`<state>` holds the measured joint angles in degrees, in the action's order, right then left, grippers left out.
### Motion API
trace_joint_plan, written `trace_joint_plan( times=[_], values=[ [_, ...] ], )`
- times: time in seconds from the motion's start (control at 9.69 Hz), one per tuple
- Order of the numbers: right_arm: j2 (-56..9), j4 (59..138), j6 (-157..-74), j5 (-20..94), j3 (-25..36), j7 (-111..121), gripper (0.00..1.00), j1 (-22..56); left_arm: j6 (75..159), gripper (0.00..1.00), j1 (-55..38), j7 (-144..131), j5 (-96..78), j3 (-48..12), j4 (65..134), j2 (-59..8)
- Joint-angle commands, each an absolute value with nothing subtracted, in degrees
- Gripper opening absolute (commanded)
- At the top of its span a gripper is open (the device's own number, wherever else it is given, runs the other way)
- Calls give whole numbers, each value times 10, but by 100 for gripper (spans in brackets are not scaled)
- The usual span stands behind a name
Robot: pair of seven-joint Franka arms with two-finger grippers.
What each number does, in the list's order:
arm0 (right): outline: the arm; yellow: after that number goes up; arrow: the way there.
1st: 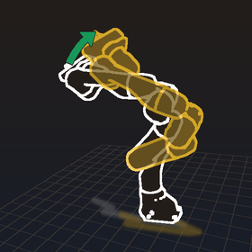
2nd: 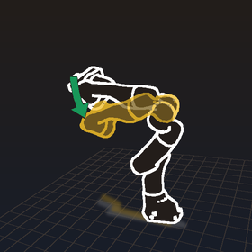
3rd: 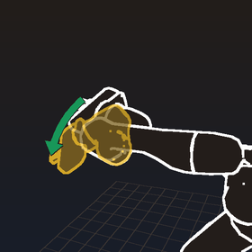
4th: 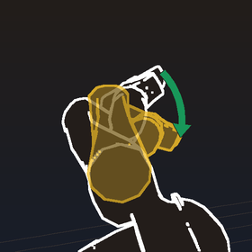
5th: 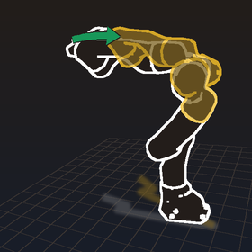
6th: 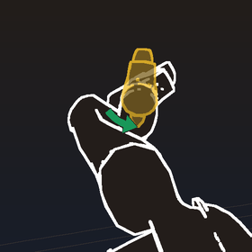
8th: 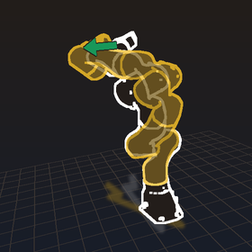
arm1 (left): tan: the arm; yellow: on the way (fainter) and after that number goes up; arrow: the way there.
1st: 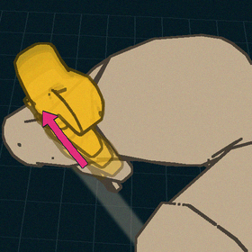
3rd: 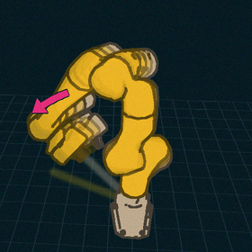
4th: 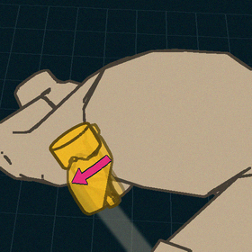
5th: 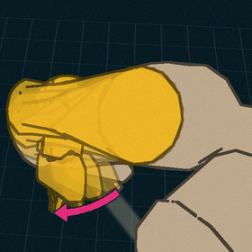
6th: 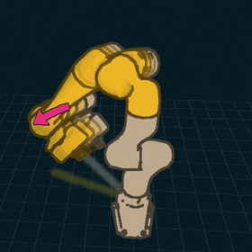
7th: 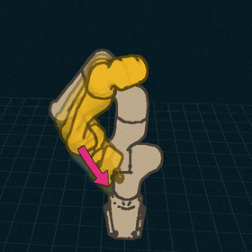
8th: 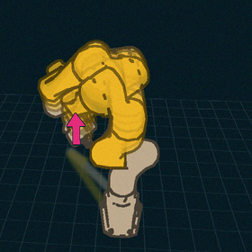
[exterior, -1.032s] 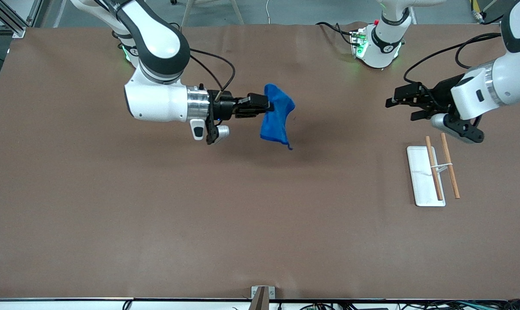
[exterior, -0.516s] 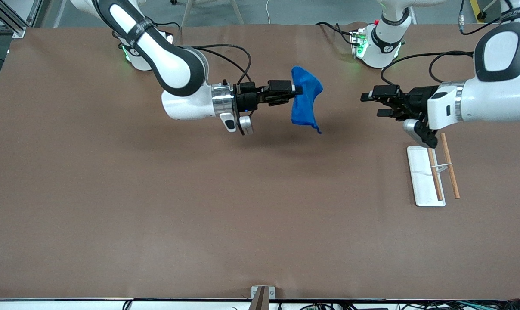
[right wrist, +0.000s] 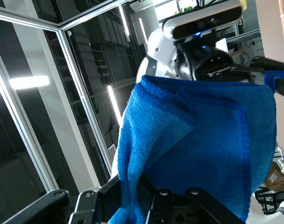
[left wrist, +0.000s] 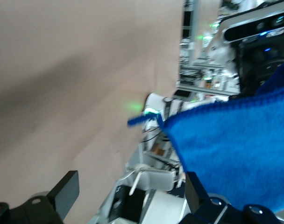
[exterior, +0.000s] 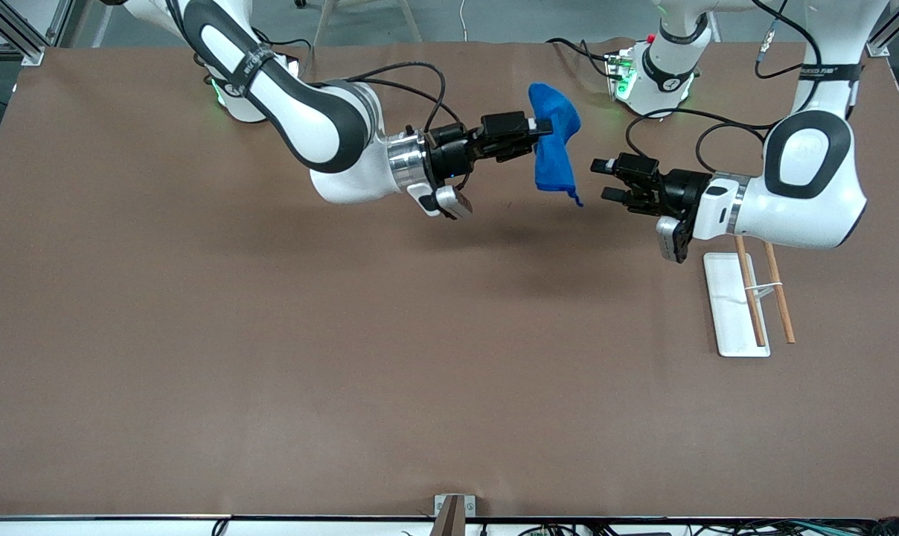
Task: Right arm passes towel to left arm to hang
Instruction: 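Grasp the hanging towel with the left gripper beside the right gripper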
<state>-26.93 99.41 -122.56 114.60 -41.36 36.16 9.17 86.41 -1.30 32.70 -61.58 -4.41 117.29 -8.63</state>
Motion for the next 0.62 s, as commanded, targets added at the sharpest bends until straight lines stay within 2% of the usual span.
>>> trace_joint_plan(
  times=[0.0, 0.52],
  values=[
    [-277, 984, -1230, 1162, -419, 374, 1, 95, 868, 100, -4, 359, -669, -46, 1217, -84],
    [-277, 975, -1236, 1175, -423, 371, 1, 104, 868, 100, -5, 505, -882, -47, 1343, -46]
  ],
)
